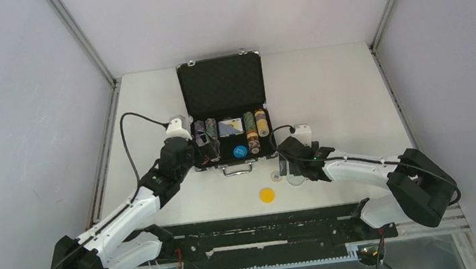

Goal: Pack up texas hold em set

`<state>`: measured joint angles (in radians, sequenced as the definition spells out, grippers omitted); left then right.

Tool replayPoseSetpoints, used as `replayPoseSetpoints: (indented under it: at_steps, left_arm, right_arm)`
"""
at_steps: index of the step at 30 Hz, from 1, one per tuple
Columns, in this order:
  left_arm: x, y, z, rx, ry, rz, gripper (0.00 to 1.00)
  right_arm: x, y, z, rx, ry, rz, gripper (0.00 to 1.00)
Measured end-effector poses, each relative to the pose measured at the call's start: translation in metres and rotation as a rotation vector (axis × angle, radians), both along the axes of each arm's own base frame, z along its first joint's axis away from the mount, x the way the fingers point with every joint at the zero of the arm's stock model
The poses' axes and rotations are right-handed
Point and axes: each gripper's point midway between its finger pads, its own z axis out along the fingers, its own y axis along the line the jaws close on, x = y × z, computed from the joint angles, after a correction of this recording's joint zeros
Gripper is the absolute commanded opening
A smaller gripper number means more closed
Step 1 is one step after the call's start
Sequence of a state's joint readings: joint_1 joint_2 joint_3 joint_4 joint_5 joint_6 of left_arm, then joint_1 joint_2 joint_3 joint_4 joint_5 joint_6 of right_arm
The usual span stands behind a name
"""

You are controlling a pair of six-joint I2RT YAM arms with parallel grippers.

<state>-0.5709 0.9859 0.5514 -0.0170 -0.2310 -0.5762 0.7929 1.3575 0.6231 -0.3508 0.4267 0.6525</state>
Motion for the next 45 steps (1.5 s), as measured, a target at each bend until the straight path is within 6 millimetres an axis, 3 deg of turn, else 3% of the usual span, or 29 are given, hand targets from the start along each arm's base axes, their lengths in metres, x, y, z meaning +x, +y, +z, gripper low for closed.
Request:
replayPoseSetpoints:
  at_steps: [6, 14, 22, 31, 38, 45]
  left_arm:
    - [0.000, 0.000, 0.000, 0.000, 0.000, 0.000, 1.00]
    - [0.000, 0.000, 0.000, 0.000, 0.000, 0.000, 1.00]
    - [0.000, 0.000, 0.000, -0.001, 0.000, -0.001, 1.00]
    - [0.000, 0.000, 0.000, -0.001, 0.001, -0.003, 1.00]
    - [-0.002, -0.004, -0.001, -0.007, 0.009, -0.021, 1.00]
    - [-0.002, -0.004, -0.001, -0.008, 0.009, -0.023, 1.00]
  right_arm:
    - [-0.005, 0.001, 0.002, 0.035, 0.000, 0.010, 0.87]
    - [-0.030, 0.018, 0.002, 0.009, 0.036, 0.124, 0.90]
    - [-0.029, 0.020, 0.000, -0.018, 0.041, 0.124, 0.90]
    - [-0.026, 0.010, 0.001, 0.011, 0.035, 0.050, 0.89]
    - [-0.034, -0.010, 0.002, 0.036, 0.028, -0.002, 0.89]
    - [-0.040, -0.014, -0.003, 0.028, 0.053, 0.001, 0.89]
